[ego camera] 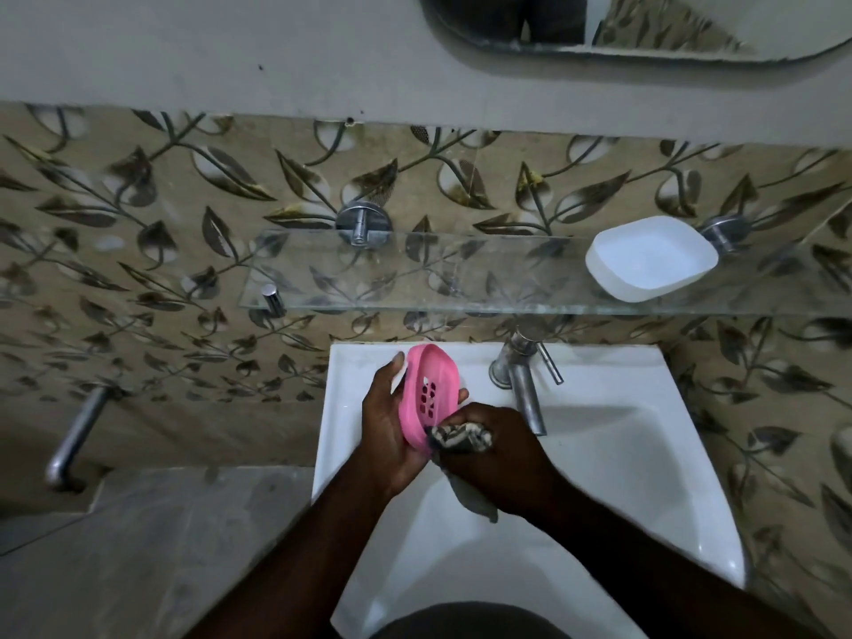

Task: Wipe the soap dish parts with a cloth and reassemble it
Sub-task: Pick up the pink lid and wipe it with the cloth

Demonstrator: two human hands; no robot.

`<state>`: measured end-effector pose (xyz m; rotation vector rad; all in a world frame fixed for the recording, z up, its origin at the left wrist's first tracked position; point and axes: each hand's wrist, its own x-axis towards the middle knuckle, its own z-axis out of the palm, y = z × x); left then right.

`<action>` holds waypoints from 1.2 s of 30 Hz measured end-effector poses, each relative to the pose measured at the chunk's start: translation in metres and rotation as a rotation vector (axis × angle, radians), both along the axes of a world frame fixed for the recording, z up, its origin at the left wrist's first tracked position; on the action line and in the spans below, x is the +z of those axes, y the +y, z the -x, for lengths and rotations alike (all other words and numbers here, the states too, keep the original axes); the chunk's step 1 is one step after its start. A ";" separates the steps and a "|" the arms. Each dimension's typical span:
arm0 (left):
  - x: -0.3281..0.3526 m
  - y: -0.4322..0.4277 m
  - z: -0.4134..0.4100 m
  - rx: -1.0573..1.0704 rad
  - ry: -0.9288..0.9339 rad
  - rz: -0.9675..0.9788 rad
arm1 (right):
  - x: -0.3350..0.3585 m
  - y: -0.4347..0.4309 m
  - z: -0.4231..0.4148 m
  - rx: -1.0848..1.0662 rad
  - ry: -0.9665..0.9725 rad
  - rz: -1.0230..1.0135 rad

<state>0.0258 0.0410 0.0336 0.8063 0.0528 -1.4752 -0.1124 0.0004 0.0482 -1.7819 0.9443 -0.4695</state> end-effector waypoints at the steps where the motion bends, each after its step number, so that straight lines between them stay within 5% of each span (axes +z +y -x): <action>1: -0.003 0.003 0.005 0.028 -0.043 0.022 | 0.004 0.000 -0.002 -0.007 -0.043 -0.078; 6: 0.001 0.010 0.024 0.132 -0.114 0.078 | 0.012 0.018 -0.015 -0.073 -0.154 -0.215; 11: 0.008 0.005 0.011 0.136 -0.115 0.215 | 0.010 0.014 0.000 0.192 -0.055 0.308; 14: 0.011 0.005 0.007 0.112 -0.092 0.194 | 0.013 0.004 0.003 0.265 0.025 0.449; 19: 0.018 0.001 0.006 0.138 -0.087 0.250 | 0.026 0.030 -0.022 -0.053 -0.188 0.027; 25: 0.023 0.002 0.003 0.130 -0.102 0.202 | 0.029 0.014 0.000 0.226 0.045 0.430; 30: 0.028 0.001 0.011 0.134 -0.070 0.230 | 0.045 0.020 -0.026 -0.055 -0.169 -0.042; 34: 0.035 0.000 -0.004 0.101 -0.093 0.256 | 0.040 0.015 -0.009 0.230 0.027 0.410; 36: 0.036 0.002 -0.007 0.082 -0.118 0.246 | 0.037 0.007 -0.003 0.269 0.110 0.420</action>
